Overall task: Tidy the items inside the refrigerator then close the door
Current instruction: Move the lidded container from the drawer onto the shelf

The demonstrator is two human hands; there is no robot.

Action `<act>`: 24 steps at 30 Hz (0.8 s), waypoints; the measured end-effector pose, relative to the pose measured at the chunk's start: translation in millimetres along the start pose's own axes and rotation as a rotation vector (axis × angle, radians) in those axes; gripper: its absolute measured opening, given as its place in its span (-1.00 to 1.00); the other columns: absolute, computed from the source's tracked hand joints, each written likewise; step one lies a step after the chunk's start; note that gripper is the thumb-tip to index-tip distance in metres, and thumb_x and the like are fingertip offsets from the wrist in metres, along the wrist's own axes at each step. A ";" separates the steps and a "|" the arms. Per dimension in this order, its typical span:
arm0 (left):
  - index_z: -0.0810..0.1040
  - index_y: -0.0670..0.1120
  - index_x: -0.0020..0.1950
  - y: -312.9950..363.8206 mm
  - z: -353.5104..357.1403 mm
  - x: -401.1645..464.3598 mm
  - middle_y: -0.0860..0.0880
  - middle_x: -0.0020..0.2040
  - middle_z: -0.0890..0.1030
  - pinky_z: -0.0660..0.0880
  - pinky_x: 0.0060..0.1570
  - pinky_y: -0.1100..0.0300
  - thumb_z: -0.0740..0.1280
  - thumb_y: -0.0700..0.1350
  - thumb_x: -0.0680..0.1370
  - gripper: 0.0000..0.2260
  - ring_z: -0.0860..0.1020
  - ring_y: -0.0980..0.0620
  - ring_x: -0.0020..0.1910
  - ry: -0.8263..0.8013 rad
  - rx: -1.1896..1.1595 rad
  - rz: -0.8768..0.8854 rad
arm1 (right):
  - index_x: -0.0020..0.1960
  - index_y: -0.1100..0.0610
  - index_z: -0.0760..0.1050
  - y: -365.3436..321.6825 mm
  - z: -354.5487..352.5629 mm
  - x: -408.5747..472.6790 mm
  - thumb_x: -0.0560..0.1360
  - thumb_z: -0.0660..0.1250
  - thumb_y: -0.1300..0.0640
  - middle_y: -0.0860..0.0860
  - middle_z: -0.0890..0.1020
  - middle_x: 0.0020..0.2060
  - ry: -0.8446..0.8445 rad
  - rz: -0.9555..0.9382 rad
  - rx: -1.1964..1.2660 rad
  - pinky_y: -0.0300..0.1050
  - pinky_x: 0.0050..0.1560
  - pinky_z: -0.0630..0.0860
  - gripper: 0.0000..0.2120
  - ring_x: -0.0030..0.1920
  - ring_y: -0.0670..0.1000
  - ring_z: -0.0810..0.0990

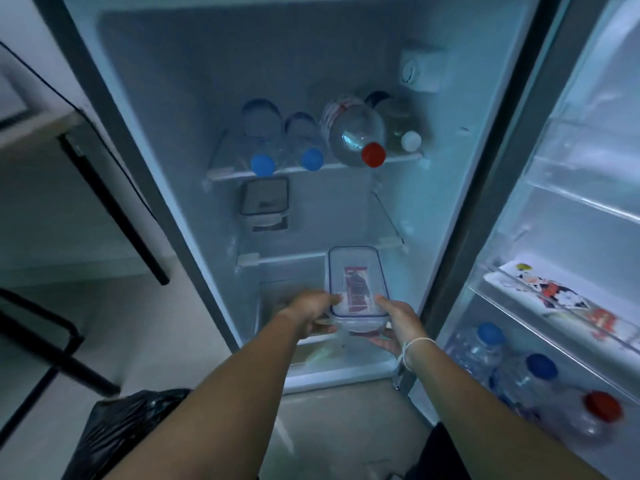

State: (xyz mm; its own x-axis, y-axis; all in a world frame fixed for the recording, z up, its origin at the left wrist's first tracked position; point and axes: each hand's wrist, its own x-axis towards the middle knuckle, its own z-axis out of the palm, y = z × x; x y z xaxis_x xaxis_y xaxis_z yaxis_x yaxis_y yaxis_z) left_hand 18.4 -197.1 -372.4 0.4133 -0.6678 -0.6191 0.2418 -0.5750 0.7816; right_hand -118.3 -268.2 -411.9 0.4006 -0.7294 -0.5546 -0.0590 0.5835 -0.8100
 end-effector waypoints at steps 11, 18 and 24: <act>0.49 -0.13 0.05 45.2 -25.4 -38.7 -0.14 0.01 0.50 0.49 -0.33 0.18 0.27 -0.17 0.55 -0.89 0.46 -0.06 -0.04 0.031 -0.027 0.200 | 0.20 0.13 0.41 -50.3 36.8 -27.3 0.52 0.25 -0.06 0.11 0.56 0.00 0.007 -0.130 -0.004 0.04 -0.13 0.57 -0.64 -0.04 0.12 0.57; 0.37 -0.06 0.34 67.5 -50.8 -6.5 -0.09 0.24 0.45 0.49 -0.09 0.13 0.20 -0.07 0.58 -0.67 0.45 -0.08 0.15 0.112 0.070 0.285 | 0.13 0.12 0.43 -69.8 67.2 14.3 0.52 0.25 -0.07 0.12 0.54 0.02 0.029 -0.131 0.007 0.09 -0.08 0.56 -0.70 -0.02 0.15 0.54; 0.26 -0.11 0.48 83.9 -85.0 49.0 -0.21 0.46 0.30 0.26 0.38 0.03 0.12 -0.05 0.60 -0.55 0.30 -0.23 0.42 0.414 0.813 0.408 | -0.10 0.14 0.48 -81.3 83.2 67.0 0.52 0.23 -0.10 0.12 0.59 -0.08 0.085 -0.183 -0.083 0.01 -0.25 0.61 -0.70 -0.18 0.13 0.59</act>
State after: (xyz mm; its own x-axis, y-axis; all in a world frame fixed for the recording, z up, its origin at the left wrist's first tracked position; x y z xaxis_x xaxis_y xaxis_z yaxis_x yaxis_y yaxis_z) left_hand 133.6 -237.9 -330.7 0.6416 -0.7578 -0.1185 -0.5970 -0.5904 0.5431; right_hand -10.5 -334.8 -367.4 0.3333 -0.8500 -0.4079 -0.0688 0.4096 -0.9097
